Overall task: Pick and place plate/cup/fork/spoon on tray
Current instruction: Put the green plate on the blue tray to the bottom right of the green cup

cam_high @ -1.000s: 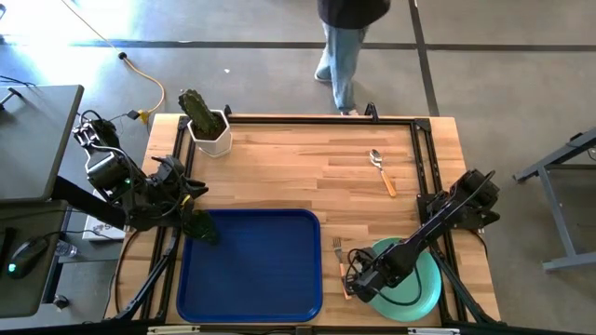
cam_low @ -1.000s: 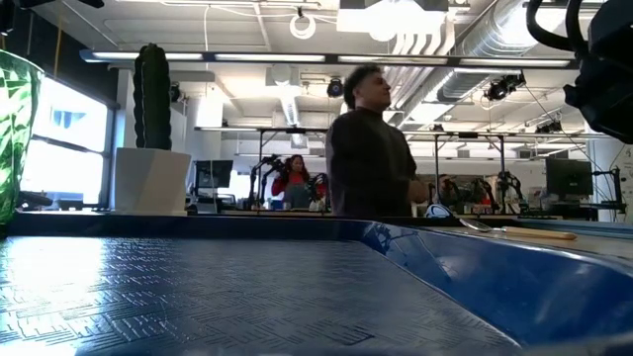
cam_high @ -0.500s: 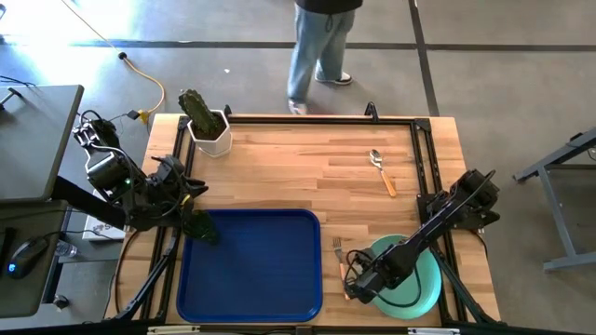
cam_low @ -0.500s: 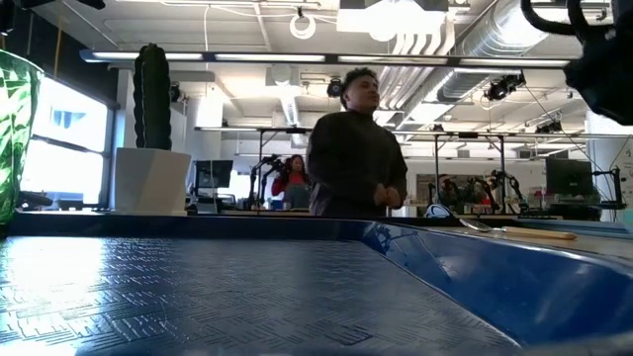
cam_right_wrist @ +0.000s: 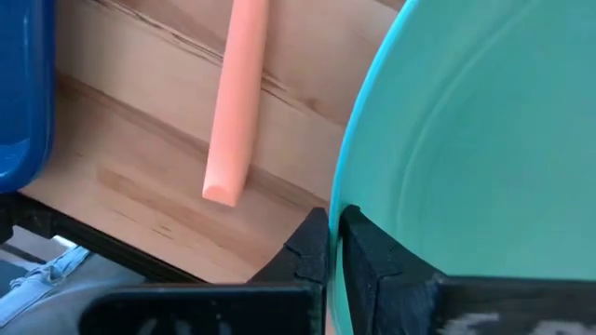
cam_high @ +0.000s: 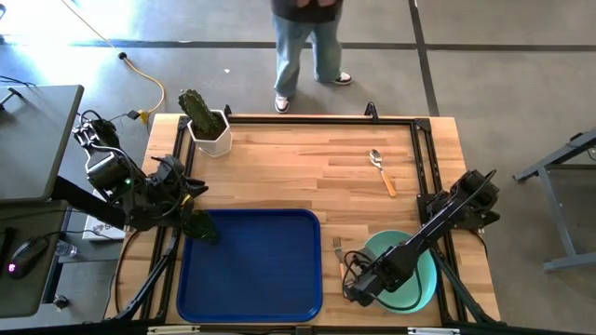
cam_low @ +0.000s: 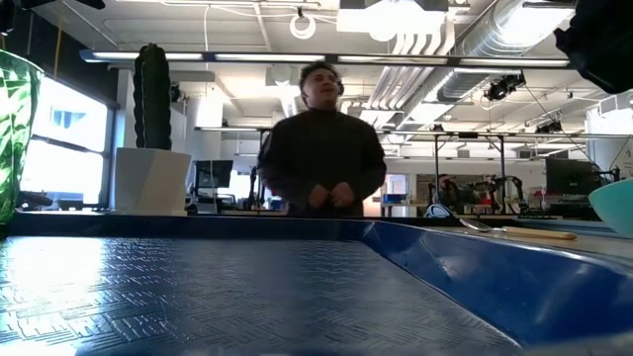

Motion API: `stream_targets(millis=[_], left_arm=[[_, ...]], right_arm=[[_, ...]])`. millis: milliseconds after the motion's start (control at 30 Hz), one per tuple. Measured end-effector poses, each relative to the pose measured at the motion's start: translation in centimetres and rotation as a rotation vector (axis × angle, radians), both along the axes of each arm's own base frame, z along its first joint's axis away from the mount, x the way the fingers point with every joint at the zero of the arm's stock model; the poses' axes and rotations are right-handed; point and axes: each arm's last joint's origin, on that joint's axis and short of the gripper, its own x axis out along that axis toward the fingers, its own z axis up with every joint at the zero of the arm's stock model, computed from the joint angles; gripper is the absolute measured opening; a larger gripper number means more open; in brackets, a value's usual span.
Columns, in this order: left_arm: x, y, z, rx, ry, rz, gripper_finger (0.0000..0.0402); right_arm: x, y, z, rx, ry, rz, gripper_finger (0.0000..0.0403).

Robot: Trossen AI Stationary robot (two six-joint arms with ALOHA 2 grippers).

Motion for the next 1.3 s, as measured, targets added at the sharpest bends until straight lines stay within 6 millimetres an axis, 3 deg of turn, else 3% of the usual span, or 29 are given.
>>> stream_targets(millis=[833, 1300], left_arm=[[0.0, 0.0, 0.0, 0.011, 0.005, -0.01, 0.0085], [0.0, -0.1, -0.1, -0.029, 0.031, -0.018, 0.0085]], right_arm=[[1.1, 0.3, 3.7, -0.084, -0.071, 0.014, 0.0001], [3.6, -1.0, 6.4, -0.144, -0.204, 0.102, 0.0001]])
